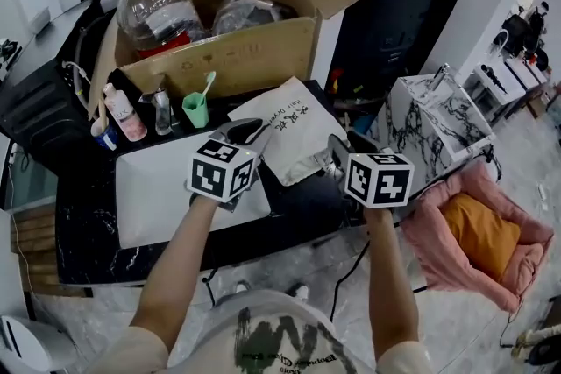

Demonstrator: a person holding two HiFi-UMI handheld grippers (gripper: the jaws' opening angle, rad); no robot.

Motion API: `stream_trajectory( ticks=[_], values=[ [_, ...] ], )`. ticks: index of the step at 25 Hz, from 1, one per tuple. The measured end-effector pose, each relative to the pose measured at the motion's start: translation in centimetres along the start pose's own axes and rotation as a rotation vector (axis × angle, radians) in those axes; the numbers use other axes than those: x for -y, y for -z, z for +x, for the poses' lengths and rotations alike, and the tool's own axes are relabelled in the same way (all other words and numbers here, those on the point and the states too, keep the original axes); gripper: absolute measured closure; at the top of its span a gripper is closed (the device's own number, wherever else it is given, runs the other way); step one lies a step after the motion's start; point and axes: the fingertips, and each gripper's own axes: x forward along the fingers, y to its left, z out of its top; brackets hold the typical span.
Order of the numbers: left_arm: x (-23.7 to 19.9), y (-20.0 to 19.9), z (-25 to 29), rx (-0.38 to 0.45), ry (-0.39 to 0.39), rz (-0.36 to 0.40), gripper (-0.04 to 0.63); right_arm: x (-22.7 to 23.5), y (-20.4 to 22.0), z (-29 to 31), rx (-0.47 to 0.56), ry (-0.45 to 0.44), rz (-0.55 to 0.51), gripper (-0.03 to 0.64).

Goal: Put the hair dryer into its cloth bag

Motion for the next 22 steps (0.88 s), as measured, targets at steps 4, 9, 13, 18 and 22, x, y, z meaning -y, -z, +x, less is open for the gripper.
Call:
stream_trajectory(
  ticks=[4, 9, 13, 18, 22],
  values=[
    [-1.2, -0.7, -1.3, 0.032, -0.069, 0.002, 0.530, 0.0, -0.9, -1.1, 0.061, 0.018, -0.013, 0.489],
    [-2.6, -0.8, -2.0, 0.045, -0.106, -0.003, 0.555, 0.0, -1.4, -1.7, 0.105, 0.030, -0.024, 0.543],
    [-2.8, -1.1, -2.0, 0.056, -0.111, -0.001, 0.567, -0.1, -2.0, -2.2, 0.137, 0.044, -0.046, 0.618],
    [-2.4, -1.2, -1.7, 0.055, -0.107, 0.015, 0.589, -0.3, -2.4, -2.0, 0.152, 0.039, -0.055, 0.618],
    [-2.6, -1.4, -1.7, 0.046, -0.122, 0.025, 0.591, -0.4, -2.5, -1.8, 0.155, 0.031, -0.057, 0.618]
  ],
)
